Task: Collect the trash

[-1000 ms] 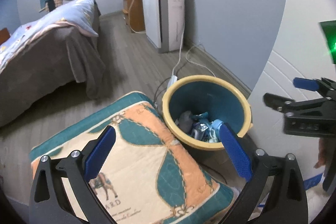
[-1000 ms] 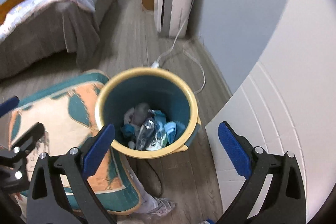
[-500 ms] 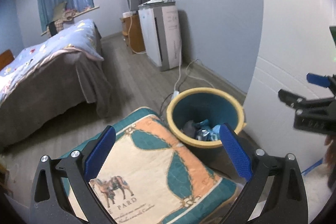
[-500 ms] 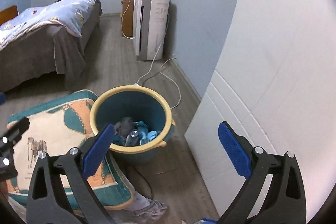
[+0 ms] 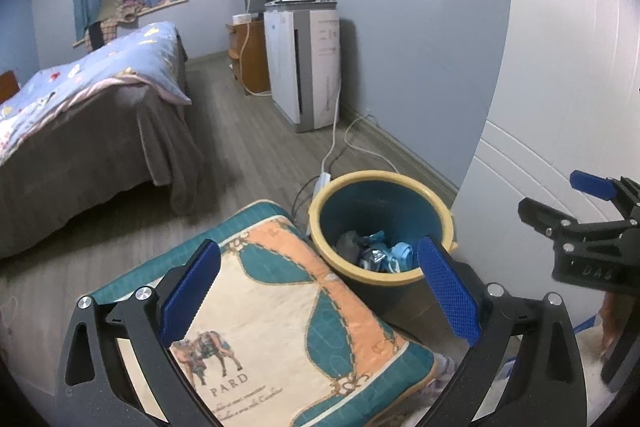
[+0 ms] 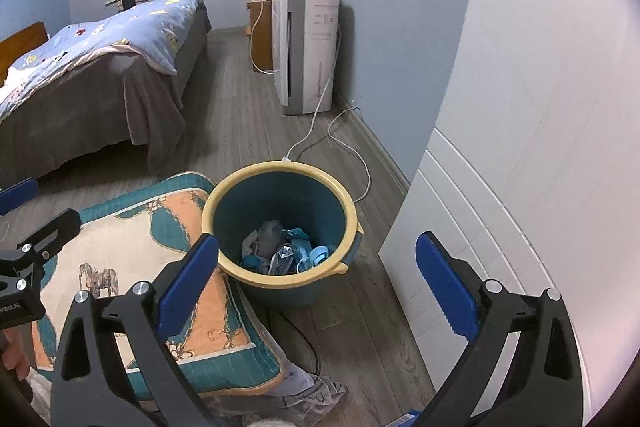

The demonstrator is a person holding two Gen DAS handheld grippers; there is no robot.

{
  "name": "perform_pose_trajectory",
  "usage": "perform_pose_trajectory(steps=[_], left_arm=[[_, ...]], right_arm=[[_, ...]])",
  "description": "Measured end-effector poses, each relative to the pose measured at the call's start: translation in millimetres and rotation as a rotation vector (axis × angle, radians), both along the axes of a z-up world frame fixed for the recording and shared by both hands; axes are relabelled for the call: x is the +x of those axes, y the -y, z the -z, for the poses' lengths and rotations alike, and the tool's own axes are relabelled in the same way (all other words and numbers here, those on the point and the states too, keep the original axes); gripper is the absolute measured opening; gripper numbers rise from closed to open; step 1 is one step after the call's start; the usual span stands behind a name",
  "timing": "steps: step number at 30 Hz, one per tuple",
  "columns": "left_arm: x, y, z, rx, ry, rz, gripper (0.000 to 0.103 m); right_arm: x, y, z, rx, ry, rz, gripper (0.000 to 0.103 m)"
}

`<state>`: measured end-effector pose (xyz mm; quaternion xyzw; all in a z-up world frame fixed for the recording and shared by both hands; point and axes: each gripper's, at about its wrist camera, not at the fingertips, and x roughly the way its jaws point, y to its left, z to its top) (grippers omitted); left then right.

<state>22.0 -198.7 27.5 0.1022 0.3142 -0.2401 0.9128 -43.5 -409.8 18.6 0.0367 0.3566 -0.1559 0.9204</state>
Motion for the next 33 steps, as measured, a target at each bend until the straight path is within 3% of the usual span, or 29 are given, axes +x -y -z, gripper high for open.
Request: perform_pose_trajectory(steps=[33], left_arm=[[5.5,-0.9,4.2,0.017,-0.007,-0.004,0.098]], right_arm=[[5.1,-6.4,-1.4,-0.008,-0.008,-0.006,0.097]])
